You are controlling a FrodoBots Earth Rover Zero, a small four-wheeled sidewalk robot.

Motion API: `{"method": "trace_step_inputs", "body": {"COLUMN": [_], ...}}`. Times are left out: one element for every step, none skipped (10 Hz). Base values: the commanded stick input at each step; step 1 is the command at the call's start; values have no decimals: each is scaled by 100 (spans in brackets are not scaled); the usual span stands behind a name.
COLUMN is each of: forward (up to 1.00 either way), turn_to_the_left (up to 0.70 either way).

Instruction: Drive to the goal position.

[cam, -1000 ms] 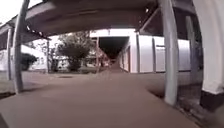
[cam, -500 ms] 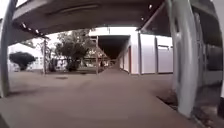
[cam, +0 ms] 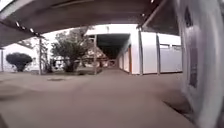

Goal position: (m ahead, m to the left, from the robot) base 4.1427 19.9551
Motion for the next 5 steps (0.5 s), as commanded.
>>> {"method": "trace_step_inputs", "body": {"forward": [85,85,85,85,85], "turn_to_the_left": [27,34,34,10,0]}}
